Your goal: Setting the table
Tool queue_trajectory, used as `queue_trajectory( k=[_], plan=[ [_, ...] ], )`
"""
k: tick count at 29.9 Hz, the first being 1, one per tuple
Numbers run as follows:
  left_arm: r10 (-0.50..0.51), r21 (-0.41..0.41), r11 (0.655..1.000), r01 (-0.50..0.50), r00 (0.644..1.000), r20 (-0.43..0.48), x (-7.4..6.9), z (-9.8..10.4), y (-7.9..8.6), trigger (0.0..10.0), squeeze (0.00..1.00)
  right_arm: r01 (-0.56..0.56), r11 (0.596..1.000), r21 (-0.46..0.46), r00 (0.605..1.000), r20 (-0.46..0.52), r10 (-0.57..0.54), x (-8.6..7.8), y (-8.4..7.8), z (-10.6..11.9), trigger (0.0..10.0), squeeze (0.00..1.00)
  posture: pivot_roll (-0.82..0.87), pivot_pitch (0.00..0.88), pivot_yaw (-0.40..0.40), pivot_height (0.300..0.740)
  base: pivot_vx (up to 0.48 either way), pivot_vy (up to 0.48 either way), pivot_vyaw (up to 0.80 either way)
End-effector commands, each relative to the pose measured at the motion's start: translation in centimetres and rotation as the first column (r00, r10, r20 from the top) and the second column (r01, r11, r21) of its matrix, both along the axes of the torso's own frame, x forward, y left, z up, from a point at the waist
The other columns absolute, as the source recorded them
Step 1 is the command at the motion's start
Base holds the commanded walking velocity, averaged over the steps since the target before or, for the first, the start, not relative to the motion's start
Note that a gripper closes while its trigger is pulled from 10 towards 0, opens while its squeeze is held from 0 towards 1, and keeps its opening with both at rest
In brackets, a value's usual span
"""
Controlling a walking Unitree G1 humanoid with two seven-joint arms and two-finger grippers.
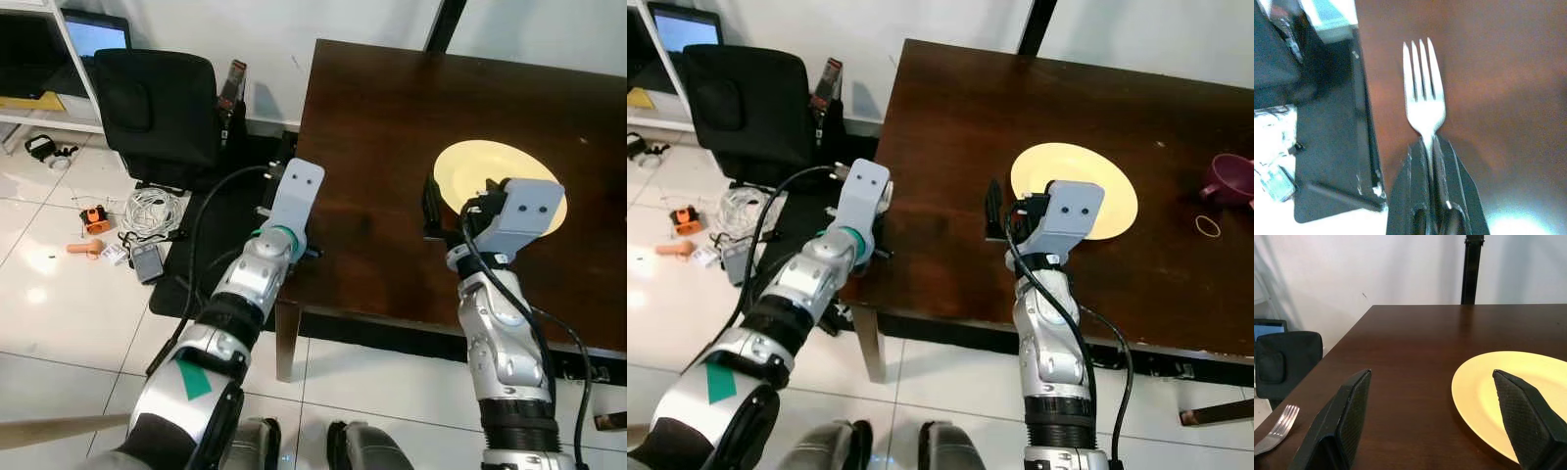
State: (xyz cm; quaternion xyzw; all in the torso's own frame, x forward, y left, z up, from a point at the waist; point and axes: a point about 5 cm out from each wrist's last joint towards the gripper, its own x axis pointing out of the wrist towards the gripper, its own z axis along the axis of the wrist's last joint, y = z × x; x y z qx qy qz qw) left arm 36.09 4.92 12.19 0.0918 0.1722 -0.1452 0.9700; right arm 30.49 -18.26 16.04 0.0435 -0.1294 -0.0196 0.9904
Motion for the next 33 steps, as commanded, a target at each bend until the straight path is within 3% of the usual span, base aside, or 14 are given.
queue_trajectory(
  k=[1, 11, 12, 13, 14, 16, 20, 25, 30, 33],
  plan=[
    [0.005, 0.030, 1.000, -0.002, 0.996, -0.088, -0.8, -1.9, 0.4, 0.0, 0.00, 0.008, 1.000, -0.008, 1.000, -0.012, -0.008, -0.2, -0.2, -0.2, 10.0, 0.00, 0.03, 0.081, 0.034, 0.740, 0.000, 0.000, 0.00],
    [0.002, 0.040, 0.999, -0.002, 1.000, 0.013, -0.6, -0.2, 1.1, 0.0, 0.00, 0.004, 1.000, -0.010, 1.000, -0.007, -0.004, 0.2, -0.2, 0.0, 10.0, 0.00, 0.03, 0.070, 0.025, 0.740, 0.000, 0.000, 0.00],
    [0.005, 0.034, 0.999, -0.008, 0.995, 0.096, -0.5, 0.9, 1.3, 0.0, 0.00, 0.005, 1.000, -0.010, 1.000, -0.004, -0.005, 0.2, -0.2, 0.1, 10.0, 0.00, 0.03, 0.069, 0.023, 0.740, 0.000, 0.000, 0.00],
    [0.022, 0.008, 1.000, -0.024, 0.983, 0.180, -0.4, 2.2, 1.7, 10.0, 0.00, 0.006, 1.000, -0.009, 1.000, -0.001, -0.006, 0.2, -0.2, 0.2, 10.0, 0.00, 0.03, 0.068, 0.023, 0.740, 0.000, 0.000, 0.00],
    [0.022, 0.008, 1.000, -0.024, 0.983, 0.180, -0.4, 2.2, 1.7, 10.0, 0.00, 0.006, 1.000, -0.009, 1.000, -0.001, -0.006, 0.2, -0.2, 0.2, 10.0, 0.00, 0.03, 0.068, 0.023, 0.740, 0.000, 0.000, 0.00],
    [0.063, -0.044, 0.998, -0.052, 0.951, 0.303, -0.5, 4.2, 2.6, 10.0, 0.00, 0.009, 1.000, -0.006, 1.000, 0.003, -0.009, 0.1, -0.2, 0.3, 10.0, 0.00, 0.03, 0.067, 0.021, 0.740, 0.000, 0.000, 0.00],
    [0.098, -0.101, 0.993, -0.065, 0.925, 0.368, -0.9, 5.5, 3.6, 10.0, 0.00, 0.007, 1.000, 0.003, 1.000, 0.006, -0.007, 0.0, -0.1, 0.4, 10.0, 0.00, 0.03, 0.066, 0.021, 0.740, 0.000, 0.000, 0.00],
    [0.095, -0.128, 0.991, -0.040, 0.881, 0.463, -3.2, 7.2, 5.6, 10.0, 0.00, 0.011, 0.999, 0.048, 1.000, 0.011, -0.011, -0.4, 0.4, 0.5, 10.0, 0.00, 0.04, 0.065, 0.029, 0.740, 0.000, 0.000, 0.00],
    [0.136, -0.127, 0.988, -0.082, 0.855, 0.500, -4.5, 7.1, 7.3, 10.0, 0.00, 0.009, 0.998, 0.065, 1.000, 0.015, -0.009, -0.9, 1.0, 0.5, 10.0, 0.00, 0.04, 0.062, 0.023, 0.740, 0.000, 0.000, 0.00],
    [0.153, -0.129, 0.986, -0.104, 0.863, 0.481, -4.9, 6.1, 7.9, 10.0, 0.00, 0.003, 0.998, 0.069, 1.000, 0.013, -0.004, -1.0, 1.1, 0.4, 10.0, 0.00, 0.04, 0.060, 0.018, 0.740, 0.000, 0.000, 0.00]
  ],
)
